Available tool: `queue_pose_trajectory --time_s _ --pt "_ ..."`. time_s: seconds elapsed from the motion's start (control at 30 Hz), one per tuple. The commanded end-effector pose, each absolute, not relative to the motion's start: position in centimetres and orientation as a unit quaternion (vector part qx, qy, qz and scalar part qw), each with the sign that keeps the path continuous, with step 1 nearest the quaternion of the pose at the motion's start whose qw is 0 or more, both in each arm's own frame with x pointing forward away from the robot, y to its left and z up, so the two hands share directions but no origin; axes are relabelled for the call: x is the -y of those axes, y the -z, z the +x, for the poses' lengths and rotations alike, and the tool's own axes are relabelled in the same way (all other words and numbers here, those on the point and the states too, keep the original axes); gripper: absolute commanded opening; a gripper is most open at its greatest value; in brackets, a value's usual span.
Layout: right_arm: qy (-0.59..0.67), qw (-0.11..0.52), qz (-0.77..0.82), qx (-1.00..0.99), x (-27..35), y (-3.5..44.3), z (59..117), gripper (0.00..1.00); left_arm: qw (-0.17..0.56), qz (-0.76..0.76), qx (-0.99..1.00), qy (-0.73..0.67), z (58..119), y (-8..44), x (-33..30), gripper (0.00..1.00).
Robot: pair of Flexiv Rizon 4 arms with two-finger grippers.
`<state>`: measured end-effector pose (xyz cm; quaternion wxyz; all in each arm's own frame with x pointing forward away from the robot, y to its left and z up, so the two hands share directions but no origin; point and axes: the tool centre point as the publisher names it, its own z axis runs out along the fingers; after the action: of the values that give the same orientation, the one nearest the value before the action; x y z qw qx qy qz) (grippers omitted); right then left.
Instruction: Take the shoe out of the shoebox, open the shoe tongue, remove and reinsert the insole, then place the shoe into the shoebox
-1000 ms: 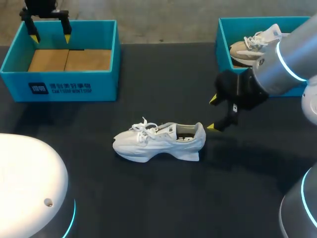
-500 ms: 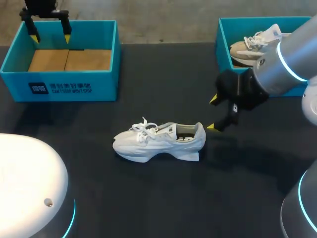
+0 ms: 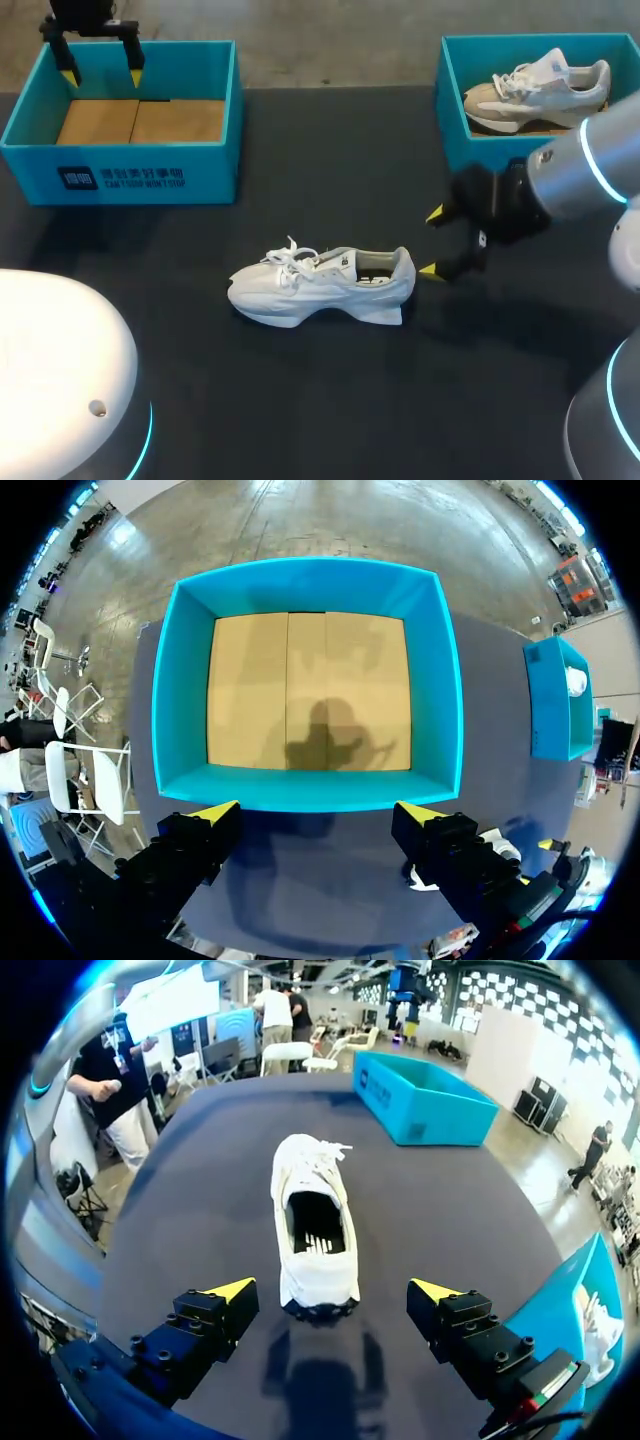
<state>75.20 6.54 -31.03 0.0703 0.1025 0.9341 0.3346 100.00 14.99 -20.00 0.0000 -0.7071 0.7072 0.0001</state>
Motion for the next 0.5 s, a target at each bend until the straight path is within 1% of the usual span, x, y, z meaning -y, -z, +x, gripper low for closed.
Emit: queue_pose_trajectory --time_s 0.03,0.13,0.5 --pt "-0.378 0.077 0.096 -0.918 -6.7 33.2 75.4 1.0 0.0 -0.707 -0.707 0.0 100.0 20.0 -15.0 1.0" --pt "-0.4 0.075 0.088 -0.909 -6.9 33.9 75.7 1.0 0.0 -0.707 -0.707 0.0 100.0 20.0 -15.0 1.0" --pt "-0.419 0.069 0.085 -0.901 -7.5 36.6 76.6 1.0 0.0 -0.707 -0.707 0.0 100.0 20.0 -15.0 1.0"
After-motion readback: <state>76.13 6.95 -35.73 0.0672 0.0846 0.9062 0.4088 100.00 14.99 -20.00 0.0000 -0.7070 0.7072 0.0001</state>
